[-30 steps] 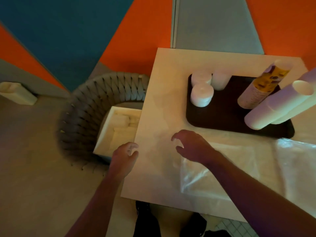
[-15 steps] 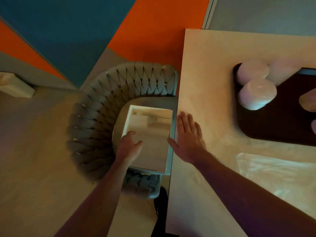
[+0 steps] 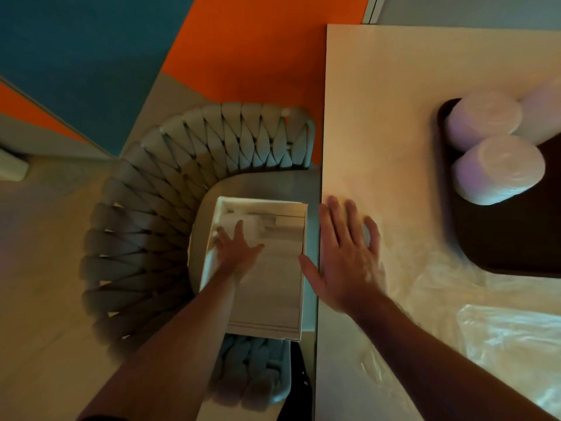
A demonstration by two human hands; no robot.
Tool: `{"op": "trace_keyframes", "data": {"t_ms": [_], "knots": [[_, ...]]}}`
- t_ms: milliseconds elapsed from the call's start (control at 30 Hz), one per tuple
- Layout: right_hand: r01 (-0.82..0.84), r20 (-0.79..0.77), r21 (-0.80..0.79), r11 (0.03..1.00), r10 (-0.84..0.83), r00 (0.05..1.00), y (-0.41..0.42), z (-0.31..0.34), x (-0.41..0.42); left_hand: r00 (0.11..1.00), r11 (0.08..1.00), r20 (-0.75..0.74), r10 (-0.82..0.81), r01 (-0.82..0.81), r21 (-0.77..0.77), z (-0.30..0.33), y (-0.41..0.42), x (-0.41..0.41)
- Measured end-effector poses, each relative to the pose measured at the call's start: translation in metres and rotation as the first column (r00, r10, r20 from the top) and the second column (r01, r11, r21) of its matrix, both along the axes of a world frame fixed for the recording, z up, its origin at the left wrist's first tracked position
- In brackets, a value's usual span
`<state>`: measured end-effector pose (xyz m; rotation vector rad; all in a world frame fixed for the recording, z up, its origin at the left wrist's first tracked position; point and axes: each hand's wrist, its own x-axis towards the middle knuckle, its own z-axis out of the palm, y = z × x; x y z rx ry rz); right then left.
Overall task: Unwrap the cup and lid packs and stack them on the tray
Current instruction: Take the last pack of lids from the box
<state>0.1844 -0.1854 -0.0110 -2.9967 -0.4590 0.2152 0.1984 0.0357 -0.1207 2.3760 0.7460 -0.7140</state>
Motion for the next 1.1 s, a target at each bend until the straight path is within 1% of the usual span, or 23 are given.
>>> {"op": "trace_keyframes", "data": {"t_ms": [100, 167, 233, 367, 467, 533, 567, 667, 833, 933, 1033, 1100], "knots": [[0.001, -0.004, -0.014, 1.0, -0.001, 1.0, 0.0, 0.0, 0.0, 1.0, 0.996, -0.001, 0.024, -0.023, 0.089, -0.006, -0.008, 0.009], [0.002, -0.011, -0.021, 1.0, -0.002, 1.0, 0.0, 0.0, 0.001, 0.998, 0.99, 0.014, 0.067, -0.068, 0.126, -0.008, -0.013, 0.017], [0.006, -0.009, -0.017, 1.0, -0.006, 1.0, 0.001, -0.001, 0.002, 0.998, 0.985, 0.0, 0.067, -0.067, 0.16, -0.012, -0.015, 0.025], [0.007, 0.011, -0.008, 1.0, -0.007, 1.0, 0.0, -0.001, 0.001, 0.999, 0.97, -0.038, -0.027, 0.036, 0.242, -0.02, -0.017, 0.03], [0.006, 0.012, -0.014, 1.0, -0.006, 1.0, 0.0, 0.0, 0.001, 0.99, 0.936, -0.065, -0.126, 0.14, 0.322, -0.023, -0.014, 0.031], [0.003, 0.006, -0.029, 1.0, -0.002, 1.0, 0.0, 0.0, 0.001, 0.984, 0.927, -0.081, -0.161, 0.179, 0.328, -0.022, -0.013, 0.033], [0.004, 0.005, -0.031, 1.0, -0.003, 1.0, 0.001, 0.0, 0.002, 0.986, 0.943, -0.071, -0.152, 0.166, 0.29, -0.023, -0.012, 0.033], [0.004, 0.006, -0.037, 0.999, -0.004, 1.0, 0.001, 0.0, 0.002, 0.999, 0.995, -0.013, -0.037, 0.038, 0.089, -0.024, -0.012, 0.033], [-0.002, 0.025, -0.035, 0.999, 0.003, 1.0, 0.001, -0.003, 0.003, 0.999, 0.999, 0.02, 0.044, -0.045, 0.018, -0.029, -0.008, 0.035], [-0.002, 0.04, -0.026, 1.0, 0.003, 0.999, 0.0, -0.002, 0.001, 0.988, 0.989, 0.071, 0.14, -0.136, -0.053, -0.028, -0.007, 0.033], [-0.001, 0.043, -0.022, 1.0, 0.002, 0.999, 0.0, -0.001, 0.002, 0.95, 0.948, 0.139, 0.278, -0.249, -0.199, -0.01, -0.01, 0.027], [-0.01, 0.034, -0.022, 1.0, 0.011, 0.999, -0.001, -0.002, 0.002, 0.91, 0.908, 0.208, 0.358, -0.288, -0.304, 0.015, -0.012, 0.021]]}}
